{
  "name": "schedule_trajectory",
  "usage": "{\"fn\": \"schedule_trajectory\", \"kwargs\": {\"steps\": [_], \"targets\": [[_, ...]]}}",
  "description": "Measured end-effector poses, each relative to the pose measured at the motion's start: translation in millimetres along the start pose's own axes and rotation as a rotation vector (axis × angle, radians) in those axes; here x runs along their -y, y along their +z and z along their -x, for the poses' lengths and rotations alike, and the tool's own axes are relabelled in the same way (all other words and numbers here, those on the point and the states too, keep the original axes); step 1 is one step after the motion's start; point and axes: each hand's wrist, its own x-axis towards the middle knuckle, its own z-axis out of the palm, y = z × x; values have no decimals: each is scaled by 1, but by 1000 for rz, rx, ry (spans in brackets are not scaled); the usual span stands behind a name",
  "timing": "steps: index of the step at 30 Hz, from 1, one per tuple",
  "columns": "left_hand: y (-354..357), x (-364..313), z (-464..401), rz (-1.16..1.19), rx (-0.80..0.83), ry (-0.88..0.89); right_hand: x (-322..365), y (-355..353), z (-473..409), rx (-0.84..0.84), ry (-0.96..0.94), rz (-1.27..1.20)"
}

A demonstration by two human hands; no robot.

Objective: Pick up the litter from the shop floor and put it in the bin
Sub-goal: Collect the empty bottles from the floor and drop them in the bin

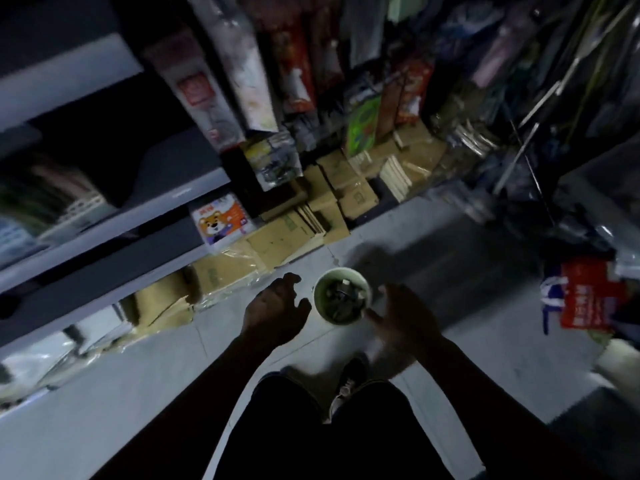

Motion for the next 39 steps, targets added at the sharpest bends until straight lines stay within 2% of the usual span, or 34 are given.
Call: {"fn": "schedule_trajectory", "kwargs": {"steps": [7, 11, 18, 25, 31, 39], "targets": [[-36, 49, 93, 82, -234, -150, 64, 2, 36, -48, -220, -14], [-42, 92, 161, 156, -343, -319, 117, 15, 60, -23, -323, 84], [-22, 165, 308, 298, -493, -665, 203, 67, 124, 144, -582, 247], [18, 195, 429, 448, -567, -985, 274, 122, 187, 297, -817, 411], [27, 206, 480, 512, -632, -1189, 320, 162, 213, 406, -989, 502], [18, 227, 488, 542, -662, -1401, 387, 213, 191, 570, -1145, 568]]}}
